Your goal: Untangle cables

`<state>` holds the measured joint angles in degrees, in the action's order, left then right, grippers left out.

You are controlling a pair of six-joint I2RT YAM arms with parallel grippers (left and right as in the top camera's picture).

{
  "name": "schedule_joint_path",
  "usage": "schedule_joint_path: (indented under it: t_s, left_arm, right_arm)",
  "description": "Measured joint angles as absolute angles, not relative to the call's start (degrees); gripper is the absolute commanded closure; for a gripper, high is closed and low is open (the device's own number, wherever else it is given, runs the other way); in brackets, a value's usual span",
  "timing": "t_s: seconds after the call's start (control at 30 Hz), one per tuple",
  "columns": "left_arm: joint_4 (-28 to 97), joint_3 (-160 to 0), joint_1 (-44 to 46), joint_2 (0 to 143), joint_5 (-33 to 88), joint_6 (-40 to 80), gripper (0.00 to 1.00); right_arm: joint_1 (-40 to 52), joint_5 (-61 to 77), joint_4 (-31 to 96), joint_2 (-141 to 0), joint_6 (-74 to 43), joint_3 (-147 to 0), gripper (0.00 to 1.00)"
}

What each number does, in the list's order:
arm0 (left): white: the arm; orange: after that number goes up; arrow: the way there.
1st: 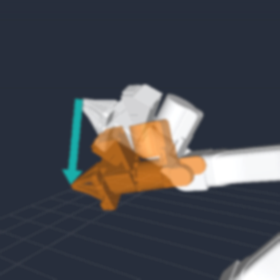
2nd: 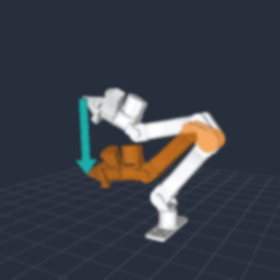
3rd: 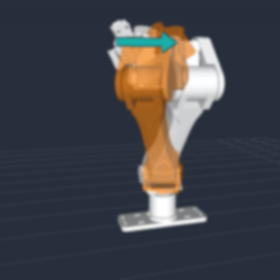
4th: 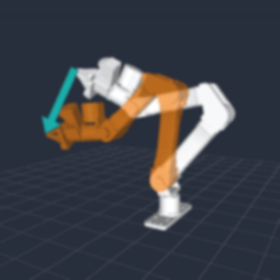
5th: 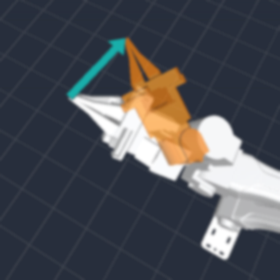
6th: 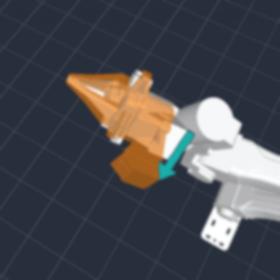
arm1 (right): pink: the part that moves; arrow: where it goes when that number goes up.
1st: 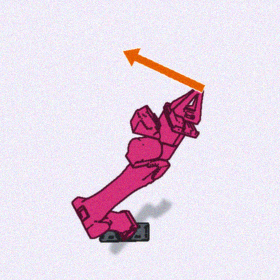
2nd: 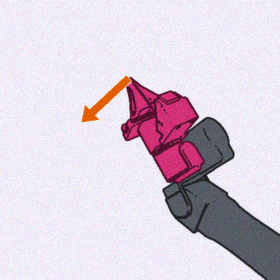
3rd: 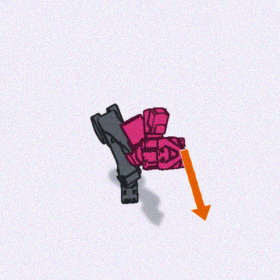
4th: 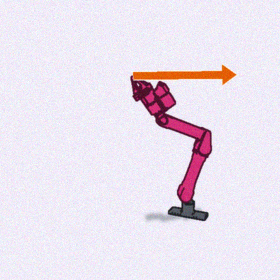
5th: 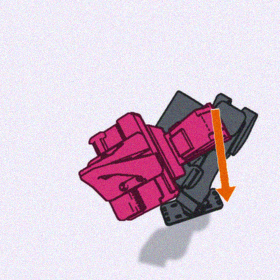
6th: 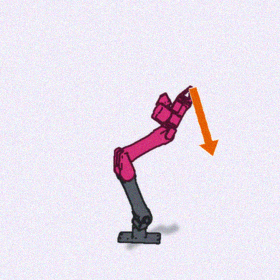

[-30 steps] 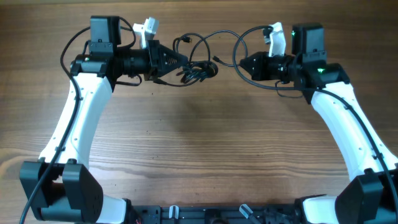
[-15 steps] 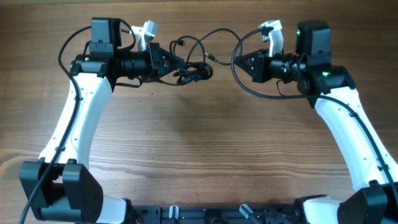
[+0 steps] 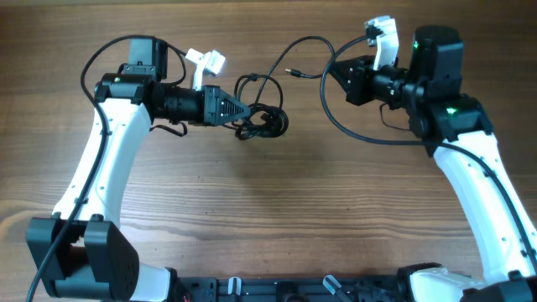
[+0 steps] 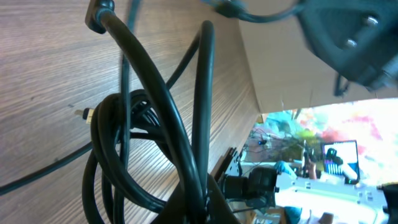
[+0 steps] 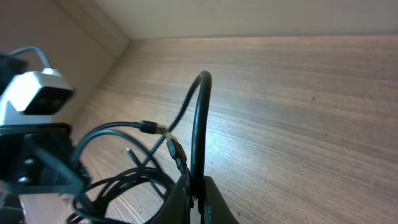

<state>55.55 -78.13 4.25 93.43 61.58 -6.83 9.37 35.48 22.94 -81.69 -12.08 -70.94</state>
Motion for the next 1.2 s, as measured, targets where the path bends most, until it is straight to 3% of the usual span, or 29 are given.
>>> schedule_joint_path:
  t_s: [0.17,0.2,0.23,0.3,0.37,0.6,0.83,0.9,0.97,1.1,1.2]
  left_arm:
    - [55.79,-78.13,4.25,93.43,64.07,-9.43,0.96]
    - [55.86,-78.13,4.25,93.43,64.27,-9.58,0.96]
    - [56.03,-78.13,4.25,93.43,64.47,-9.76,0.96]
    - [56.21,-78.13,4.25,93.43,64.90,-9.89,0.96]
    - [56.18,-78.13,4.25,93.43,66.11,-10.04,0.96]
    - [52.93,-78.13,4.25,93.43,69.14,-1.04,0.96]
    - [41.58,-78.13,4.25,93.43,66.67,32.88,0.96]
    - [39.13,-78.13,4.25,93.43,66.54,35.88,0.96]
    - [38.57,-78.13,4.25,93.43,66.61,34.13,0.96]
    - [42.74,-78.13,4.25,93.43,66.89,19.38,0.96]
    - [43.97,-78.13,4.25,93.43,67.66,10.52,0.96]
  right_arm:
    - [11.99,34.22,22.46,-86.91,-14.96,-70.94,0.95]
    - [12.40,34.17,22.57,-87.53,-15.38,-70.94,0.87]
    - [12.93,33.98,22.83,-88.20,-15.94,-70.94,0.67]
    - [13.47,33.19,23.99,-89.27,-17.61,-70.94,0.15]
    - [13.47,32.40,25.12,-89.49,-18.28,-70.94,0.00]
    - [13.47,30.55,28.91,-89.49,-19.79,-70.94,0.00]
    - [13.47,33.58,33.43,-88.84,-20.10,-70.98,0.00]
    - [13.47,34.94,33.15,-88.03,-19.55,-70.98,0.00]
    - [13.47,35.94,31.59,-87.35,-19.18,-70.98,0.01]
    - [13.47,39.94,25.87,-86.98,-16.75,-71.02,0.19]
    - [13.87,41.47,23.99,-86.98,-14.83,-71.02,0.25]
